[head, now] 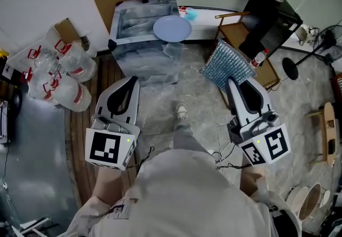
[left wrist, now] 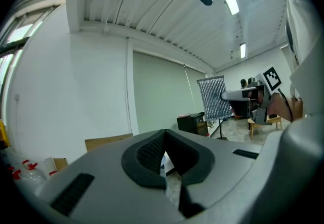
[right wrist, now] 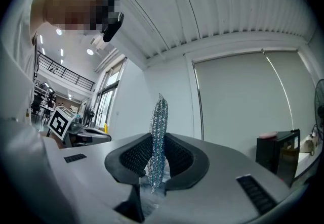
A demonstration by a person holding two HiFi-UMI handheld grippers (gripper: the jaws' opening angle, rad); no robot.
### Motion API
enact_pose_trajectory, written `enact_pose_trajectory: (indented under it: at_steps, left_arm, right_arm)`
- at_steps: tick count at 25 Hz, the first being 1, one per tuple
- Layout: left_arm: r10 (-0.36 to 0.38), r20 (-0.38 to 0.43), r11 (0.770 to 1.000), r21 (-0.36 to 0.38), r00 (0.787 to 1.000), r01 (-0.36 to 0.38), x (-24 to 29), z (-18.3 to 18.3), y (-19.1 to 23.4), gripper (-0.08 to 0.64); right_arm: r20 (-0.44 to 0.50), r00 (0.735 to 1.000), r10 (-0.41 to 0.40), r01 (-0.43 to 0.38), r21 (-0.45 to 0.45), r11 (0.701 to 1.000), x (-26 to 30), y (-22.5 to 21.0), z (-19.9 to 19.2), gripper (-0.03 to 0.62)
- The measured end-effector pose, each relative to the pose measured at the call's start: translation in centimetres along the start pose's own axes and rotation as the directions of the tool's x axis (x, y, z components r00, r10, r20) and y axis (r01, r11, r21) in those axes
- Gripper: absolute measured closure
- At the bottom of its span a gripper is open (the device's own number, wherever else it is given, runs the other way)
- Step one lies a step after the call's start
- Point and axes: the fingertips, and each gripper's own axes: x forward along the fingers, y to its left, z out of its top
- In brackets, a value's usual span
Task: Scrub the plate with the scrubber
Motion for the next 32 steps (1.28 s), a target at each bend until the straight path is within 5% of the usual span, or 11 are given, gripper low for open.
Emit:
enact_pose_trajectory:
  at_steps: [14, 18, 32]
  left_arm:
    - [0.021, -0.086, 1.000, 0.009, 0.996, -0.020, 12.5, -2.7, 3.6, 0.543]
    - [0.016, -0.166, 1.000, -0.018, 0.986, -0.019, 18.4, -3.4, 4.5, 0.543]
    - [0.084, -0.257, 0.995, -0.024, 0.963, -0.093, 35.0, -6.9, 11.3, 0.543]
  right_arm:
    - [-0.063, 0.997, 0.048, -0.045, 0.056, 0.997, 10.1, -9.3, -4.7, 0.495]
    - [-0.084, 0.993, 0.086, -0.079, 0.087, 0.993, 14.9, -13.1, -6.5, 0.495]
    - [-0.155, 0.950, 0.273, -0.250, 0.150, 0.956, 31.1, -24.0, -12.4, 0.495]
